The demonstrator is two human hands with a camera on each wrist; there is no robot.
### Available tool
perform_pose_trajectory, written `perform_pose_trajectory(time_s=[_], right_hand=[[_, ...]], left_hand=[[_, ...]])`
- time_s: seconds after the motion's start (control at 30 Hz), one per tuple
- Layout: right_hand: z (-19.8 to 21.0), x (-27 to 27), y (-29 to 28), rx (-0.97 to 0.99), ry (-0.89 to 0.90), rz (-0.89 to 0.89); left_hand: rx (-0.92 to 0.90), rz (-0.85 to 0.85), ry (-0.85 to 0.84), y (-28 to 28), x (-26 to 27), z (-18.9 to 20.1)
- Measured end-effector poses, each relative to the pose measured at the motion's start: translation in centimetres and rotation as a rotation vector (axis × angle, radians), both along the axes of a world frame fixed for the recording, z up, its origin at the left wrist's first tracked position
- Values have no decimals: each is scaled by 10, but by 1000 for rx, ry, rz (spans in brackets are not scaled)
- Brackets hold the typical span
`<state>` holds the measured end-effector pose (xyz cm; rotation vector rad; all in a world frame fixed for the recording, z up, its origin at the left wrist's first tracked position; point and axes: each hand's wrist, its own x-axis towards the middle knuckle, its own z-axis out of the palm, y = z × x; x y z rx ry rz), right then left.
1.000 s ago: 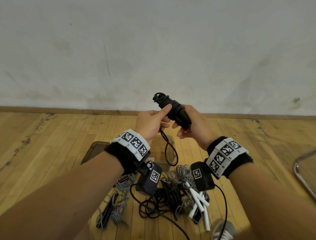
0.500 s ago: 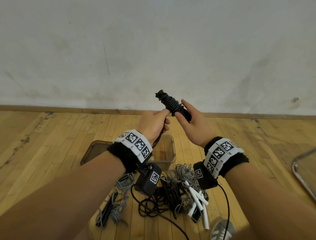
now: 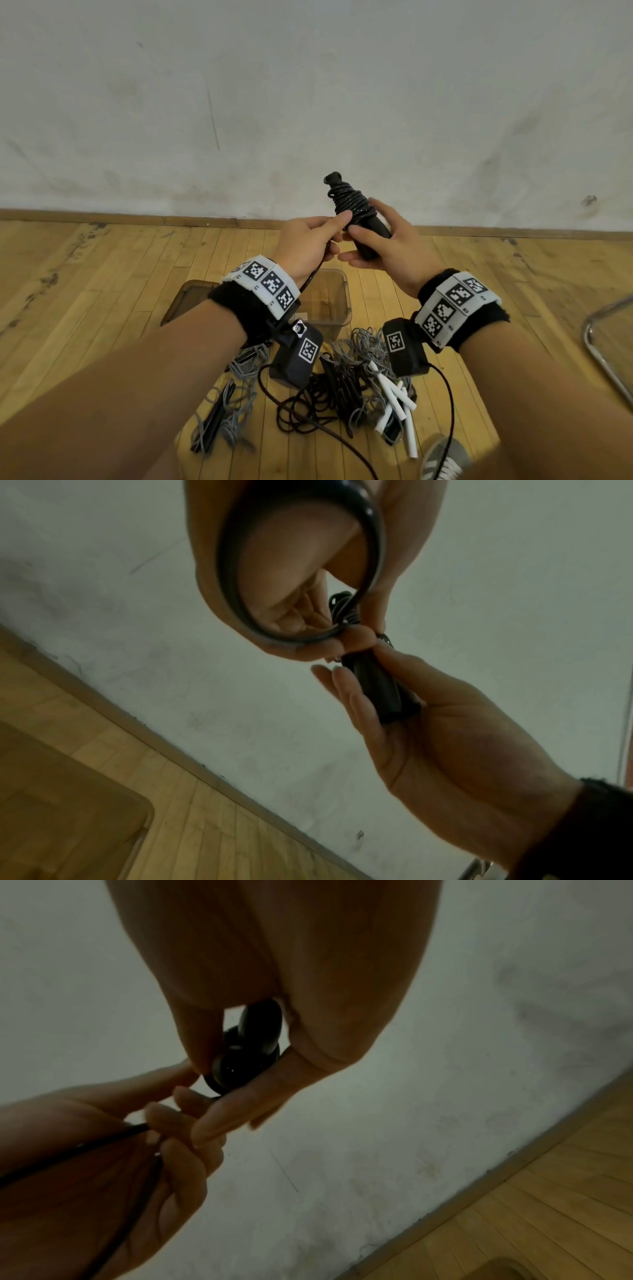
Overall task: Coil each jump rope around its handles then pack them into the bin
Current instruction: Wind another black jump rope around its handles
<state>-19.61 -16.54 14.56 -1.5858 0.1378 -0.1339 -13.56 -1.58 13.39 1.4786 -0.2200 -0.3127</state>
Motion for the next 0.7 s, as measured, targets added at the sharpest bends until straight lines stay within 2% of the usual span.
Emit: perform_pose_trajectory(time_s=[0.17, 0.33, 0.57, 0.63, 0.7], right_hand=[[-4, 0, -7, -270, -71, 31], [-9, -1, -11, -561, -95, -7], [-19, 9, -10, -767, -157, -78], [-20, 9, -7, -769, -182, -49], [-20, 7, -1, -688, -197, 26]], left_hand=[[55, -85, 16, 0, -1, -2], [76, -47, 40, 1, 0, 0], [39, -2, 101, 0, -3, 4], [18, 2, 124, 0, -4, 4], [8, 31, 137, 1, -5, 4]])
